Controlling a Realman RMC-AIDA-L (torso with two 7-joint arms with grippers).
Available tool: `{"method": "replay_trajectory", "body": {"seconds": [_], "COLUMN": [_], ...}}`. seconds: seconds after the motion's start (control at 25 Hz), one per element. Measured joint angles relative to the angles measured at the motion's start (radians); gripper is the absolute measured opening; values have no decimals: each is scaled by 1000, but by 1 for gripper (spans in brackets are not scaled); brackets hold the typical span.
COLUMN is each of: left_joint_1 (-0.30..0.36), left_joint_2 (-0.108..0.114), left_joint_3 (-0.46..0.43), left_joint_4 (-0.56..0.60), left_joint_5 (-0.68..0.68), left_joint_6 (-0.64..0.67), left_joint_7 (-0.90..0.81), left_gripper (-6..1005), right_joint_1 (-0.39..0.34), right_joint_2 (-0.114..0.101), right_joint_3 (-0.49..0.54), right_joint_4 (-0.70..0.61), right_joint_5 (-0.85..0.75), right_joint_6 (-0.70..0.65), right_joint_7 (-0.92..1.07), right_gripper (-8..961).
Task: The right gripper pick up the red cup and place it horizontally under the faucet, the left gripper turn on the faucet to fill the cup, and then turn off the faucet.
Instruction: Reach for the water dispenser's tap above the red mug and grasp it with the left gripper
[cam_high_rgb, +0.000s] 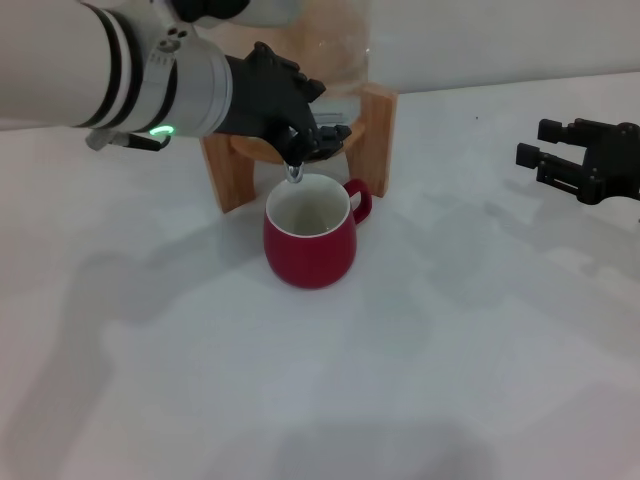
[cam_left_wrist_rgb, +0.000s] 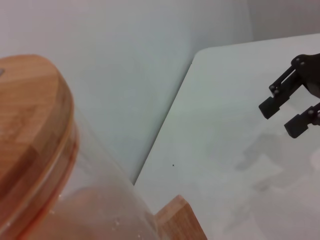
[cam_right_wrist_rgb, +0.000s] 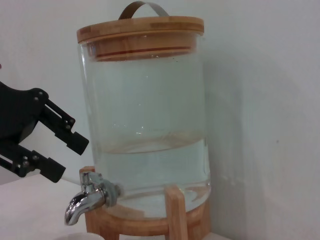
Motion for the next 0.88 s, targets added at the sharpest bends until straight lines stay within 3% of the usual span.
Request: {"method": "replay_trajectory", "body": {"seconds": [0.16, 0.48, 0.88], "left_joint_1": [0, -1, -75], "left_joint_2": [0, 0, 3], "left_joint_3": [0, 2, -50], "left_joint_4": [-21, -34, -81], "left_joint_5": [1, -5, -78], "left_joint_6": [24, 48, -40], "left_joint_7": [1, 16, 4], "left_gripper": [515, 513, 511], "right_joint_1": [0, -3, -9], "right_joint_2": [0, 1, 0], "right_joint_3": [0, 0, 0], "right_joint_4": [0, 0, 0], "right_joint_5": [0, 0, 0], "right_joint_6": [0, 0, 3], "right_joint_7": [0, 0, 0], "right_gripper": [468, 468, 468]}}
